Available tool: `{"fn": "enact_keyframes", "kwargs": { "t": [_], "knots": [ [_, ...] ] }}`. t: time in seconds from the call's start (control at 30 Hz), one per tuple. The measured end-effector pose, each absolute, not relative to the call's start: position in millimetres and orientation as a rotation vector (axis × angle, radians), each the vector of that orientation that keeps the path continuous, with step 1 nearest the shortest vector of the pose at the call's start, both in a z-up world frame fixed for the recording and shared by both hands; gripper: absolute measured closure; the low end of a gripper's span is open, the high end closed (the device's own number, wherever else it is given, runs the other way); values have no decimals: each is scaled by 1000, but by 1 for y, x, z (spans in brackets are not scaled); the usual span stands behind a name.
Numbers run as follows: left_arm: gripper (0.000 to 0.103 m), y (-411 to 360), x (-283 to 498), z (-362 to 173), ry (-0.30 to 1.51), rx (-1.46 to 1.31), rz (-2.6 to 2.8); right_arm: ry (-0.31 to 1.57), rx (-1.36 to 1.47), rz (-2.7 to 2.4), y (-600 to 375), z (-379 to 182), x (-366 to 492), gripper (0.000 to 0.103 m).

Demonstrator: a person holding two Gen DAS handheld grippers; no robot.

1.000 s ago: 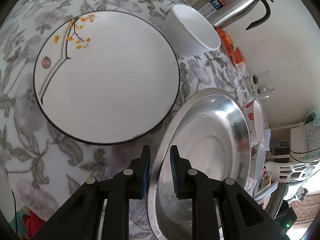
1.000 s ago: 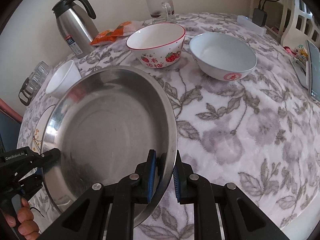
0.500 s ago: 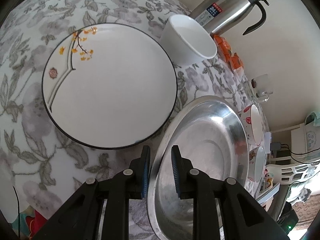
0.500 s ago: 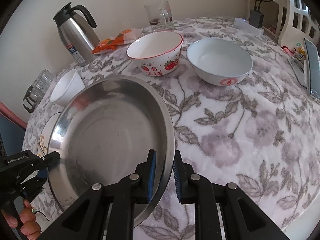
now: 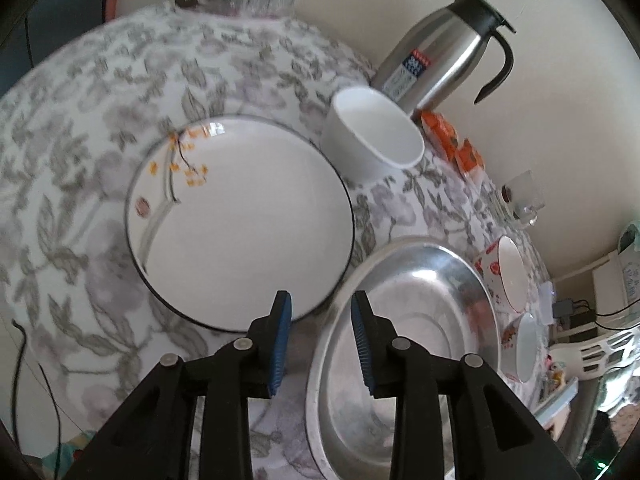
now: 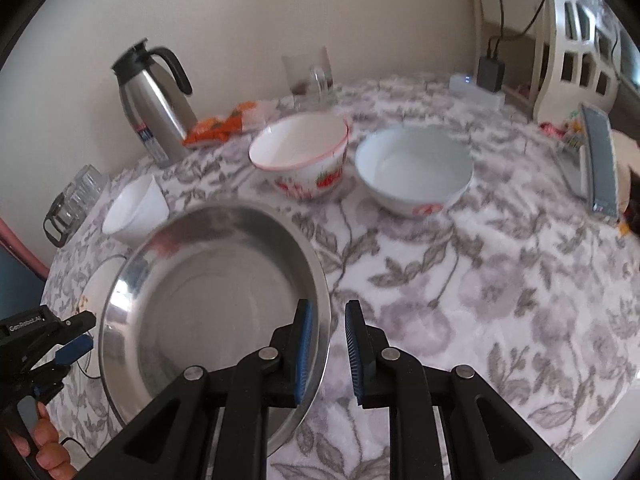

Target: Organize plates and bowls

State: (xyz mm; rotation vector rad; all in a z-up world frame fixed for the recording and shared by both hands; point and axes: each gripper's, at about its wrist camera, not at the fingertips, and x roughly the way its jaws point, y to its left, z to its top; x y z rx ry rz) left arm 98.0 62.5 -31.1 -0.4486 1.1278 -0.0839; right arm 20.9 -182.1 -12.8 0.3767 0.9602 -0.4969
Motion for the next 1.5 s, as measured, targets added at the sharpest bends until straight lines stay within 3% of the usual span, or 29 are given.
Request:
{"fn": "enact_keyframes", "kwargs": {
  "t": [0.1, 0.27, 0.5, 0.63, 0.77, 1.33, 1.5],
  "knots": [
    [55, 63, 96, -22, 1088, -406, -55, 909, 326, -497, -175, -2, 20, 75],
    [48, 62, 95, -13, 1053, -336, -10, 904, 295, -478, -169, 1, 23, 50],
    [15, 66, 93, -13, 1031, -313, 47, 920, 295, -458, -166, -3, 25, 28],
    [11, 72, 91, -13, 1018, -303, 68, 923, 303, -449, -167, -4, 25, 24],
    [8, 84, 92, -14, 1014, -325, 68, 929, 312, -445, -168, -6, 26, 3],
    [5, 173, 104, -32, 879, -411, 119, 877, 176, -277, -120, 16, 56, 0],
    [5, 200, 114, -46, 940, -449, 98, 894, 160, -150, -79, 22, 87, 0]
  ]
}}
